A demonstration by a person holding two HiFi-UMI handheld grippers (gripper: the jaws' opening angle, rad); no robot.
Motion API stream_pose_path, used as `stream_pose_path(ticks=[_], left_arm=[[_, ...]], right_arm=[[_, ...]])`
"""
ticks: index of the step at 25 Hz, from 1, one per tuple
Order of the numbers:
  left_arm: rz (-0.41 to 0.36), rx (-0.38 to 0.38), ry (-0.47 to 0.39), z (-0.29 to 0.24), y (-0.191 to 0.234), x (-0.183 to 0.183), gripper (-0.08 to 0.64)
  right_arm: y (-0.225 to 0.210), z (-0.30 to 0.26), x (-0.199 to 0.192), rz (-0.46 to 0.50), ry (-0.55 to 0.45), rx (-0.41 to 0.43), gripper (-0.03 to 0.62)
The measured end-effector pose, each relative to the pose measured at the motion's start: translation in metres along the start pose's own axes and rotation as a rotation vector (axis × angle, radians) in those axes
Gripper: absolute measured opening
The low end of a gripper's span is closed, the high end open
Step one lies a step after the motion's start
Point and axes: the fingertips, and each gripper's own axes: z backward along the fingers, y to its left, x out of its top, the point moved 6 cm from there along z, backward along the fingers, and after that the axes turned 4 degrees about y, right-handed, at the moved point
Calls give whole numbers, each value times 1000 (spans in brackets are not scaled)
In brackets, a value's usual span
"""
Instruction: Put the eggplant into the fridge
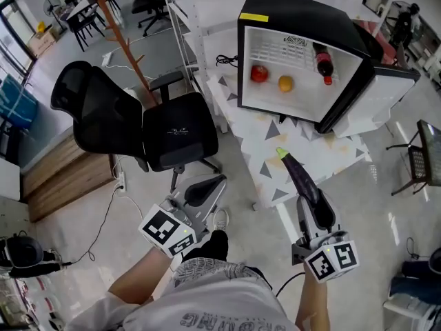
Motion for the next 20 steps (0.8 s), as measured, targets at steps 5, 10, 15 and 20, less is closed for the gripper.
stream_pose_path(ticks=[5, 10, 15, 20], left_arm=[[10, -24, 9, -19, 39, 7, 12], [10, -47, 9, -32, 74, 15, 12], [10, -61, 6, -46, 108, 23, 12], [8, -77, 9, -61, 140, 30, 12]], right_arm=[[-1, -41, 9, -2, 9, -18, 191], [2, -78, 22, 10, 14, -34, 190], [2, -113, 32, 18, 11, -49, 190], [-1, -145, 41, 19, 7, -74, 190]])
